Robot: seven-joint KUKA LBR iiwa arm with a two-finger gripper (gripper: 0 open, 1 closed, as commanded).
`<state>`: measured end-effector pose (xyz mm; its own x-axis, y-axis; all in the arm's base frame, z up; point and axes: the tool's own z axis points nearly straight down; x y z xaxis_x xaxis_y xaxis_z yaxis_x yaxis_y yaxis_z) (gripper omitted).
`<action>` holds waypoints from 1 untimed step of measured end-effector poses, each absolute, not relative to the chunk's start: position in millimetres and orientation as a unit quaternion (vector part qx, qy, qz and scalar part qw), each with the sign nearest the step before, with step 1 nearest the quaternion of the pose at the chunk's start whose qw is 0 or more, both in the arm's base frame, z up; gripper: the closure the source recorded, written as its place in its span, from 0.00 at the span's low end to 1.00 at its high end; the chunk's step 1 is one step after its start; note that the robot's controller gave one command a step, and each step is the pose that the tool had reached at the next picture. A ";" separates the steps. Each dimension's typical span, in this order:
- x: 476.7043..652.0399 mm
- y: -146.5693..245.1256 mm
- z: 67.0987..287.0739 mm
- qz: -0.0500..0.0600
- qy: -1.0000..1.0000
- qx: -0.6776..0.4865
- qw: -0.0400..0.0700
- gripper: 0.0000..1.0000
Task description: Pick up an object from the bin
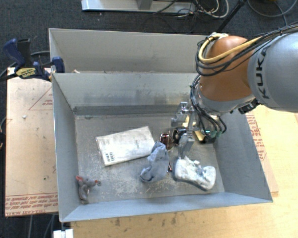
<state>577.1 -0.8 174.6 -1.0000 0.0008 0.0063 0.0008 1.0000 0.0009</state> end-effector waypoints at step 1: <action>578.9 -0.8 178.8 0.000 -1.000 0.000 -0.001 0.00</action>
Offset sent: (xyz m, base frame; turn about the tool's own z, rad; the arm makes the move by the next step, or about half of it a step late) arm 0.0318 -0.0597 -0.1046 -0.1195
